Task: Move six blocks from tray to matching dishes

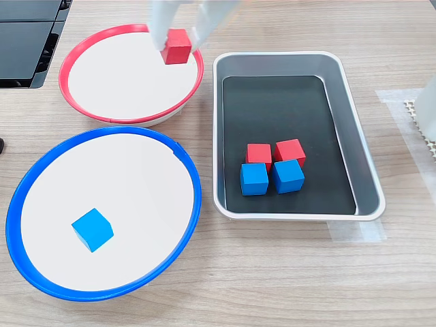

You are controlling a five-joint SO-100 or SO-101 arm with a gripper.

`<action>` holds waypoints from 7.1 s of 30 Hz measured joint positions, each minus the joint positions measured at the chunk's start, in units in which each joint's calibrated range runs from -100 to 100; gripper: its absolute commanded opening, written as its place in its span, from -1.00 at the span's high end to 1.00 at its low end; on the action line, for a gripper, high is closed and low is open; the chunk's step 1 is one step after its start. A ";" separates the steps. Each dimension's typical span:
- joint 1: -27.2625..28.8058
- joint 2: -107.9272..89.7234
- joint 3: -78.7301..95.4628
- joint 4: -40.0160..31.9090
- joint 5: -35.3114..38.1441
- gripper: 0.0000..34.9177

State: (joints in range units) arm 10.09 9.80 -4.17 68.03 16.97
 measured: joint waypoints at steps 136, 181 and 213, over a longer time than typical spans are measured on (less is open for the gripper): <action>-9.47 -12.70 19.87 3.75 -7.96 0.98; -23.89 -33.42 56.90 -5.63 9.87 -0.06; -18.32 -26.43 51.63 -7.99 21.00 0.98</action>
State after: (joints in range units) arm -8.23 -16.62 47.46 60.03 37.97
